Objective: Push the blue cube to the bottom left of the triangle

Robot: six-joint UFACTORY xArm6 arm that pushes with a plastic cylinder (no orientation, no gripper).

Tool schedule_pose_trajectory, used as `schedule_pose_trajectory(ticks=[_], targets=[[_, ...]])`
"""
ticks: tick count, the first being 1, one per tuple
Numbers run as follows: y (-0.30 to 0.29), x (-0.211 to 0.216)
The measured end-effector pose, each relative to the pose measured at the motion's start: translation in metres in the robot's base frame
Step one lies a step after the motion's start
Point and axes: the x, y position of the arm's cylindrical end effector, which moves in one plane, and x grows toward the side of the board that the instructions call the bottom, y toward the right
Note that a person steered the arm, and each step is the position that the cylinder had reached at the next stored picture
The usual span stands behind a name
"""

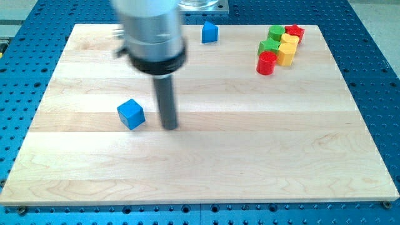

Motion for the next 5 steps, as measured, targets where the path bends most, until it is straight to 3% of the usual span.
schedule_pose_trajectory(ticks=[1, 3, 5], targets=[[-0.013, 0.02], [-0.133, 0.038], [-0.021, -0.09]])
